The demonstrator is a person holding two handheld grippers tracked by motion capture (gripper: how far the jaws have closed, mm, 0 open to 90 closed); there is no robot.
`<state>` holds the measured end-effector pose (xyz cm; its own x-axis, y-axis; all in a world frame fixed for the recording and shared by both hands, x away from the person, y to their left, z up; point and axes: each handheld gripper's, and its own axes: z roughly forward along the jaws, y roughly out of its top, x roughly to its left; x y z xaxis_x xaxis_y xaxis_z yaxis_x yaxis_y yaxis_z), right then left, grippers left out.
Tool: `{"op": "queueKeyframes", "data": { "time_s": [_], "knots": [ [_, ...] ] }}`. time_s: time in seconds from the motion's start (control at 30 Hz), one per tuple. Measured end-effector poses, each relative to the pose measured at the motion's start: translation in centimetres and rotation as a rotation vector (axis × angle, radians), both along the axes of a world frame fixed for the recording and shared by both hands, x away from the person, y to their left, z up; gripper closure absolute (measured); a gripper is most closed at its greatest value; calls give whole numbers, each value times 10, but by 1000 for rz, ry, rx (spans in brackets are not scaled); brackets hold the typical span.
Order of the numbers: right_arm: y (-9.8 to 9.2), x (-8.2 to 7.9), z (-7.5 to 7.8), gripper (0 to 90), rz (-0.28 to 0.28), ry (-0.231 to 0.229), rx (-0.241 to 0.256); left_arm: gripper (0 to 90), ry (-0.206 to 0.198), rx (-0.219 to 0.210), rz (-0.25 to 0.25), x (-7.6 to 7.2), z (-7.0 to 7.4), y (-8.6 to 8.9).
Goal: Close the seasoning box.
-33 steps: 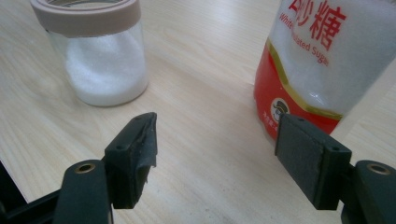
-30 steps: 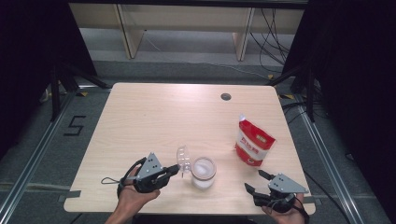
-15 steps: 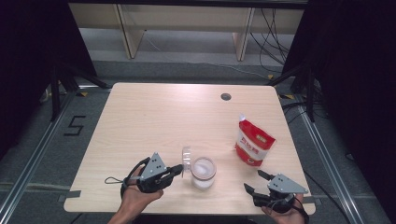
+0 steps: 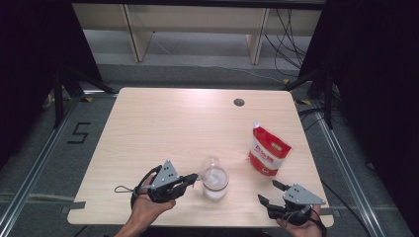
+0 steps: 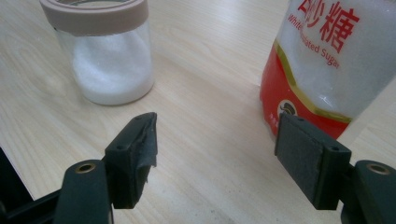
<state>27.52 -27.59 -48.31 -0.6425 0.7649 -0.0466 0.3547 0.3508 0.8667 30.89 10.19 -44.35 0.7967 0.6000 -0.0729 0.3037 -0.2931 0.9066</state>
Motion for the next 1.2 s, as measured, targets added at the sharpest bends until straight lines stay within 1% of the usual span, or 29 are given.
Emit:
{"op": "queueKeyframes", "data": {
  "time_s": [0.07,0.1,0.17,0.2,0.23,0.27,0.33,0.37,0.4,0.43,0.5,0.53,0.6,0.63,0.67,0.7,0.73,0.77,0.8,0.83,0.87,0.93,0.97,1.0,1.03,1.1,1.13,1.17,1.2],
  "knots": [
    [-1,0,1,307,-4,-1,-6,884,-6,2,-6,0,0,1],
    [-1,1,0,307,6,-7,-9,878,-9,13,-10,0,0,2],
    [-1,1,0,307,6,-21,-9,860,11,-7,-14,0,-1,2],
    [0,-1,1,307,-2,-7,-7,841,22,-16,-11,0,-1,1],
    [-1,1,1,307,5,-21,-14,818,31,-25,-4,-1,-1,0],
    [-1,1,1,307,13,-29,-13,794,26,-20,-13,-1,-1,0],
    [0,1,0,307,20,-19,-9,688,32,-18,-22,-1,-1,1],
    [0,2,0,307,20,-21,-1,669,39,-13,-12,-2,-1,1],
    [0,2,0,307,14,-22,-2,648,21,4,-21,-2,0,2],
    [-1,2,0,307,16,-32,-7,614,30,-2,-10,-3,-1,2],
    [-1,1,1,307,4,-36,-18,543,20,9,-17,-2,-1,5],
    [-1,1,1,307,9,-21,-9,513,40,-6,-6,-4,-2,6],
    [0,1,1,307,19,-22,-11,444,42,10,-3,-4,-3,8],
    [0,1,1,307,20,-22,-11,407,32,24,-8,-4,-3,10],
    [0,1,1,307,18,-22,-10,380,44,16,8,-6,-3,10],
    [0,1,1,306,21,-22,-9,357,44,22,5,-6,-3,12],
    [0,1,1,307,20,-20,-8,330,64,3,12,-7,-4,13],
    [0,0,1,306,8,-17,-7,302,67,15,10,-8,-4,14],
    [1,0,1,306,6,-9,-2,276,76,14,10,-10,-5,15],
    [1,0,1,306,8,-16,-5,252,74,27,6,-11,-5,16],
    [1,-1,1,306,8,-7,1,240,72,26,2,-12,-7,17],
    [1,-1,2,304,11,-13,8,212,77,19,2,-15,-10,18],
    [1,-1,2,304,14,-10,15,199,80,28,-3,-16,-12,20],
    [1,-1,2,304,15,-8,18,180,82,10,2,-17,-14,21],
    [1,-1,2,303,17,-5,17,166,90,28,6,-17,-15,23],
    [1,0,2,303,16,-16,14,172,102,31,9,-18,-18,26],
    [2,-2,2,302,8,1,24,177,96,45,8,-18,-19,28],
    [2,-2,2,302,8,1,26,174,105,26,21,-19,-21,28],
    [3,-3,2,301,5,12,35,173,103,41,19,-19,-22,31]
  ]
}}
